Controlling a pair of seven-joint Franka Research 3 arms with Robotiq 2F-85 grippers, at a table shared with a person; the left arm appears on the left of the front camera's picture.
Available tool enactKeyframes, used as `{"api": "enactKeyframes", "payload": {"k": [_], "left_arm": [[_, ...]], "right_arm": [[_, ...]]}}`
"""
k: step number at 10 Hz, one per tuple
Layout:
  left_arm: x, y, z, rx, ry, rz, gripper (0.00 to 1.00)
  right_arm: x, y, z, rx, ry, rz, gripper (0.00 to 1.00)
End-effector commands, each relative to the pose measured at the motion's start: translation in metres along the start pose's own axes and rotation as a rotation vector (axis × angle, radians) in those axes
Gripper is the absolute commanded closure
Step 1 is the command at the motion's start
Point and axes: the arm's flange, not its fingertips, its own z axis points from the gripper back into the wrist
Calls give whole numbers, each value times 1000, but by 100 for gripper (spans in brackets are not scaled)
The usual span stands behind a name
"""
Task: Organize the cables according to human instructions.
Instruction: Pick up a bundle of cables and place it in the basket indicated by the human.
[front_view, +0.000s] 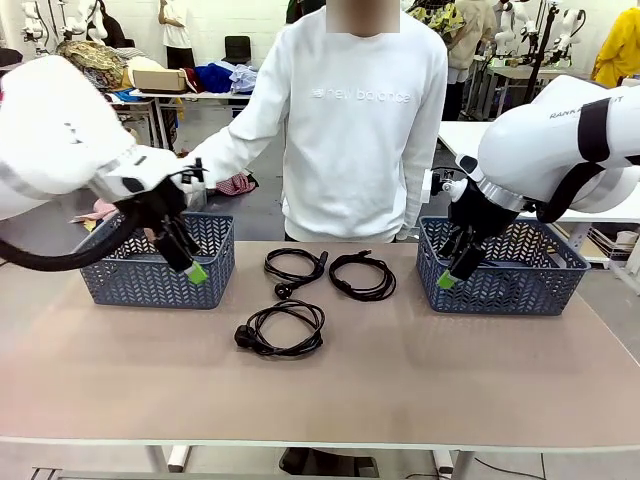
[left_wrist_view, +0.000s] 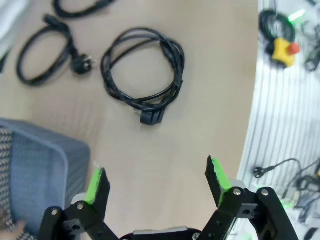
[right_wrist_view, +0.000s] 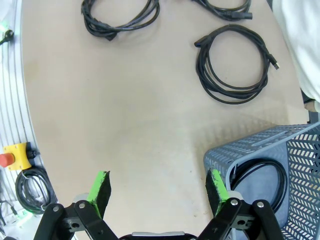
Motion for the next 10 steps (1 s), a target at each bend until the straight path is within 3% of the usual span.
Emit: {"api": "enactKeyframes", "payload": {"k": [1,6,10], "left_arm": [[26,13,-17,-16,99,-136,0],[66,2,-89,-37,238,-296,0],[69,-4,-97,-57,229,-285,0]], "right_arm": [[2,0,1,-9,10,-10,0],[2,0,1,-9,10,-10,0],[2,0,1,-9,10,-10,0]]}}
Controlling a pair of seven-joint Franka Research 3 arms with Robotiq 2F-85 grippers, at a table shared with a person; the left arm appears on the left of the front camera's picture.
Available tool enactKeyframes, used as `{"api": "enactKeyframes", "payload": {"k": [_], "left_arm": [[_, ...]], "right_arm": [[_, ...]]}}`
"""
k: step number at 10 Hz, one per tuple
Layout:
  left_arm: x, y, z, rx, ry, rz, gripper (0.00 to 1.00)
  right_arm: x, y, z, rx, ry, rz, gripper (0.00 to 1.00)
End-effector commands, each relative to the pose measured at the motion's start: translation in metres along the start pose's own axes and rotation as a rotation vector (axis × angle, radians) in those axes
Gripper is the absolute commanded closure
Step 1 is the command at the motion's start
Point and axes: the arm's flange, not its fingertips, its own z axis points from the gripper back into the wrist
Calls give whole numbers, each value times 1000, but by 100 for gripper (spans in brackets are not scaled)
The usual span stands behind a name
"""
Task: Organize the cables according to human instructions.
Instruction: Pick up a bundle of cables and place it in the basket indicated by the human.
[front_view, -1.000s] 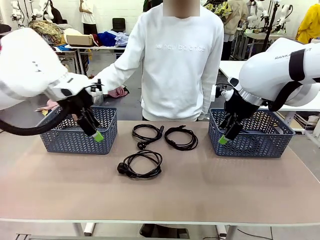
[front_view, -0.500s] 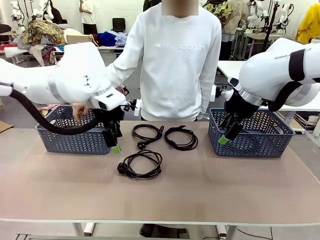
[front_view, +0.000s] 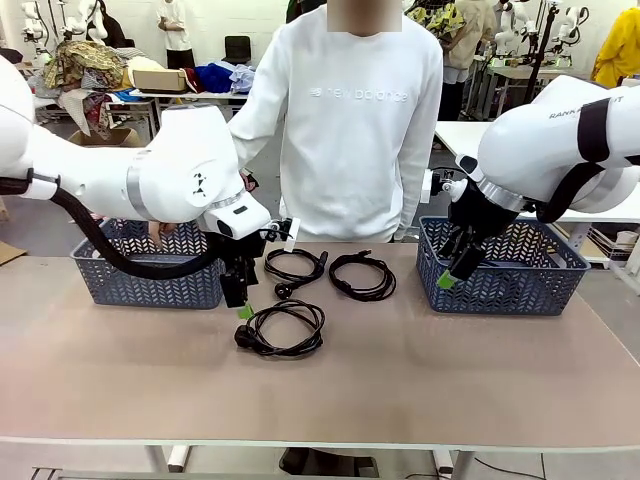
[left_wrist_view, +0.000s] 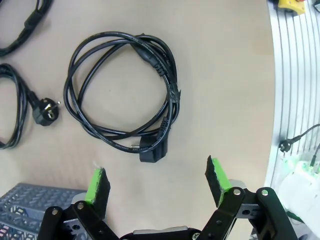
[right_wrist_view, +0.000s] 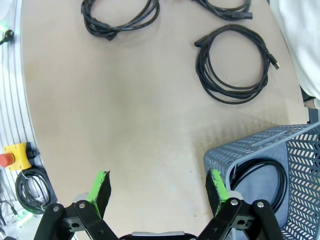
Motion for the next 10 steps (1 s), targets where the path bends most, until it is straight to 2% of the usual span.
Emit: {"api": "enactKeyframes", "payload": {"k": [1,6,10], "left_arm": [[-3,0,3,-3,-2,6,0],[-1,1,0,0,0,3,0],[19,-11,-31,5,9,-45,0]], "right_arm": [[2,0,2,-9,10,-10,0],[2,0,2,-9,10,-10,0],[2,0,2,-9,10,-10,0]]}}
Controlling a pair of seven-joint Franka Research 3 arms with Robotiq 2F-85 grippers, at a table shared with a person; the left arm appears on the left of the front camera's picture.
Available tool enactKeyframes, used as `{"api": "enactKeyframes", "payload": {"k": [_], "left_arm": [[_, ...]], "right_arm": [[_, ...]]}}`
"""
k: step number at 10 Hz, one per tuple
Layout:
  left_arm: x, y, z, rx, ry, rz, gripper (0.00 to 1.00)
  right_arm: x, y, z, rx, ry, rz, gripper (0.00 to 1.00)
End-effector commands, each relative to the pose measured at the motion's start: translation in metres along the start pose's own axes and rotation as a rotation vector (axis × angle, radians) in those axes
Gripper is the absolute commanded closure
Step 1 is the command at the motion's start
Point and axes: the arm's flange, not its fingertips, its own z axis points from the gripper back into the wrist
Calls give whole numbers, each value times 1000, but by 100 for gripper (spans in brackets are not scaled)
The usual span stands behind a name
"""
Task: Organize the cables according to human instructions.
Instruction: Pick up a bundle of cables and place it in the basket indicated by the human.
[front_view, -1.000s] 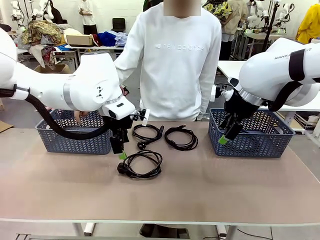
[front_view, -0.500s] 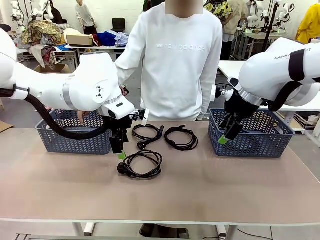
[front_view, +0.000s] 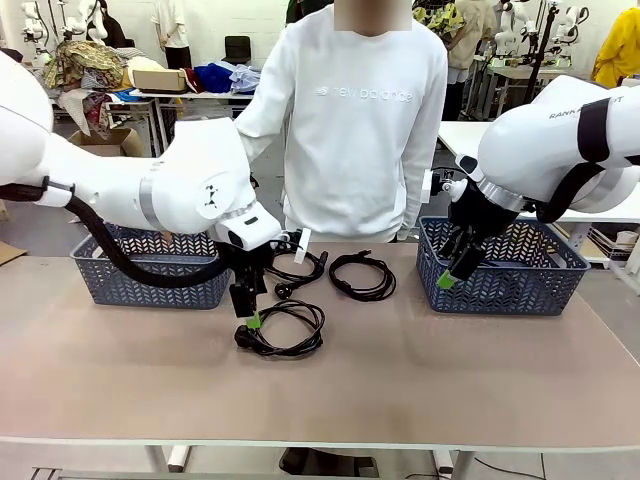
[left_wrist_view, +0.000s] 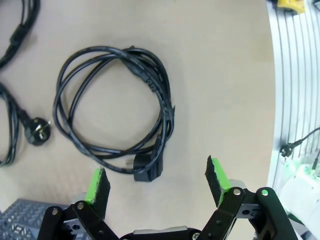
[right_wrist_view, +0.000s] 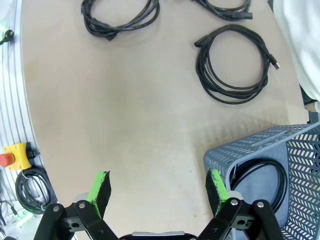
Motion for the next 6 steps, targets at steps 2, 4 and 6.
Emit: {"api": "enactKeyframes", "payload": {"k": [2,4,6], "left_arm": [[11,-9,-29,-8,23,-27,0],[19,-17,-45,-36,24,-52,0],[24,-19,-57,-43,43,-63,0]], "right_arm": [[2,0,2,-9,10,-10,0],[2,0,2,-9,10,-10,0],[2,0,2,-9,10,-10,0]]}}
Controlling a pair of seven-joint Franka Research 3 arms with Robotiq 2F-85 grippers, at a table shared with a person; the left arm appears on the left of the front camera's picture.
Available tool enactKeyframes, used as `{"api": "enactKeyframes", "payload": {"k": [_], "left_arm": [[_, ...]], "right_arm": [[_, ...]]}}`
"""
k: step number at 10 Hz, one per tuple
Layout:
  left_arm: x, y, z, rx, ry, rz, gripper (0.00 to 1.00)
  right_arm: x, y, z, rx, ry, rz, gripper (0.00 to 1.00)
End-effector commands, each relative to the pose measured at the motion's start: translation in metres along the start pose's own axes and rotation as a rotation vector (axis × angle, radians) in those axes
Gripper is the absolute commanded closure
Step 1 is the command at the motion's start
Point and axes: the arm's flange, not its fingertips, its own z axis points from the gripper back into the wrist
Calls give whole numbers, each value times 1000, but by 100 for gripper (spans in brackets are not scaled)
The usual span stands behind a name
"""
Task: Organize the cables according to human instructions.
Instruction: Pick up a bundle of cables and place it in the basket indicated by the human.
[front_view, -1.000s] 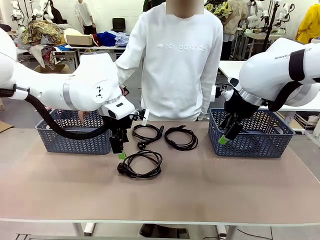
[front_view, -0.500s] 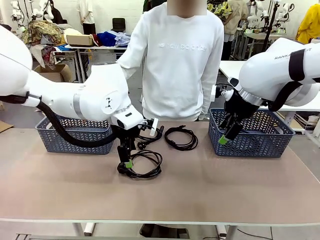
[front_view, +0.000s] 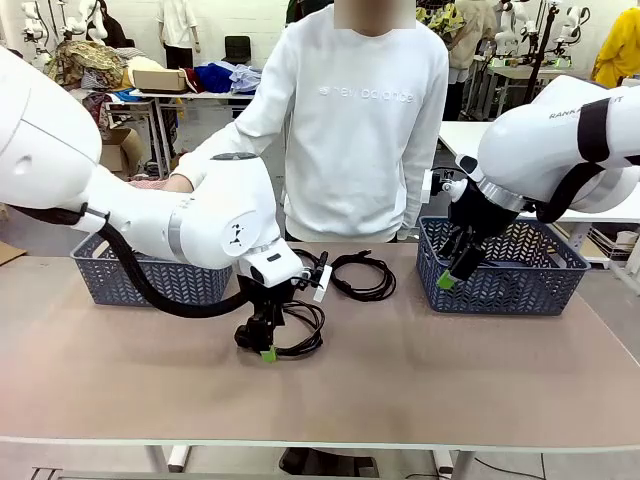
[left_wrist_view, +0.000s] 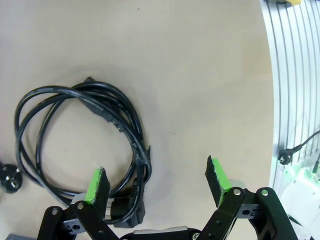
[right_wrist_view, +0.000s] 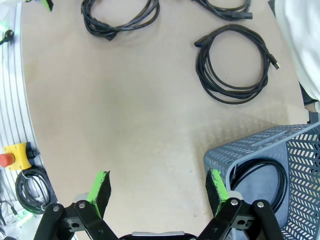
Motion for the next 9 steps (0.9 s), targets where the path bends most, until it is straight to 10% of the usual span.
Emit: {"api": "enactKeyframes", "payload": {"k": [1,9], "left_arm": [[-2,1,-7,17,22,-1,0],[-4,10,-31,-2,41,-3,0]], "right_arm": [[2,0,2,-10,10,-10,0],[2,0,2,-10,10,-10,0]]}}
